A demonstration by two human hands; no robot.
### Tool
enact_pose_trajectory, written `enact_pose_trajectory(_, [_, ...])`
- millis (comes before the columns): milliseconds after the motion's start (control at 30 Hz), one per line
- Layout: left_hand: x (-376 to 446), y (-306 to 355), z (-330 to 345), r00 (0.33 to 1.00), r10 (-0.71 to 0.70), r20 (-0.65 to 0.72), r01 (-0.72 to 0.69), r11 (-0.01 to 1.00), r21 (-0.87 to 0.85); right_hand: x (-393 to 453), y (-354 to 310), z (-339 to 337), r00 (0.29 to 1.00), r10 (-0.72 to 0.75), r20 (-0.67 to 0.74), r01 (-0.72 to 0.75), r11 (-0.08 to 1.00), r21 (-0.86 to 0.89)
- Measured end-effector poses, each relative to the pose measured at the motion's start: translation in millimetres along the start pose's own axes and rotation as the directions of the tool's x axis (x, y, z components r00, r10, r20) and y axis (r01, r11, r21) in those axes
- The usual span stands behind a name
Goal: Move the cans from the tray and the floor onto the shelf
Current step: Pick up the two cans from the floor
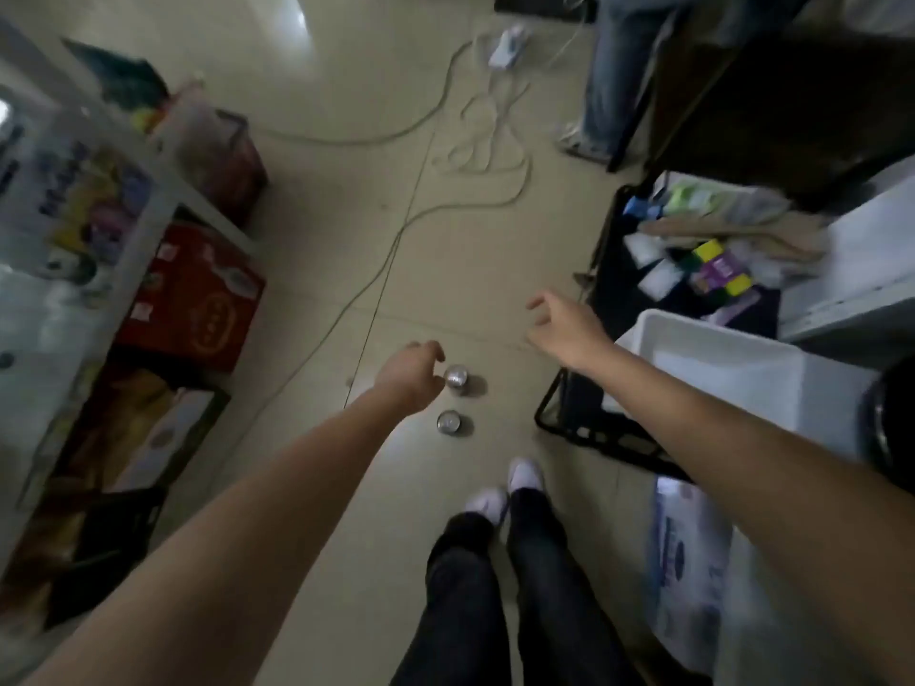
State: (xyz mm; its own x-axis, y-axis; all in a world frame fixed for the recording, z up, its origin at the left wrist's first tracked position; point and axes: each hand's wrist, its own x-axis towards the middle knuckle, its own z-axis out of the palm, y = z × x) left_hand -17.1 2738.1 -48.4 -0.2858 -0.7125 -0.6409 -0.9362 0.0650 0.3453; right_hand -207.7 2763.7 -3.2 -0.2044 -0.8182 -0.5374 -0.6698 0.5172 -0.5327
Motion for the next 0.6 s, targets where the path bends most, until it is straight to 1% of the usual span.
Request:
enact_pose_trajectory(100, [30.4, -43.2, 58.7, 0.994, -0.106, 0.035, 0.108, 0.992, -0.068, 50.3, 16.2, 74.9, 0.993, -0.022, 0.116, 0.026, 0.999, -0.034])
enact_pose_trajectory(200, [79.2, -79.5, 128.8, 0.975, -0.216, 0.053, 0.221, 0.964, -0.150, 107.2, 51.3, 151.6, 0.984, -0.011, 0.179, 0.026, 0.997, -0.077])
enact_pose_trajectory(300, [130.2, -120.0, 211.4, 0.959, -0.272, 0.075, 0.282, 0.937, -0.205, 168.2, 97.0, 236.4, 0.974, 0.002, 0.225, 0.031, 0.989, -0.142])
enact_pose_trajectory(367, [160.7, -146.6, 265.9, 0.952, -0.293, 0.092, 0.306, 0.928, -0.215, 206.0, 127.9, 289.8, 0.978, 0.010, 0.210, 0.023, 0.988, -0.153])
enact_pose_trajectory(500, [219.8, -181.6, 358.1, 0.939, -0.315, 0.135, 0.340, 0.903, -0.262, 267.8, 186.3, 372.1, 0.993, -0.005, 0.118, 0.026, 0.984, -0.174])
enact_pose_trajectory(600, [260.6, -186.4, 403.7, 0.945, -0.311, 0.098, 0.326, 0.890, -0.319, 301.4, 217.1, 407.3, 0.990, -0.086, 0.109, 0.105, 0.978, -0.182])
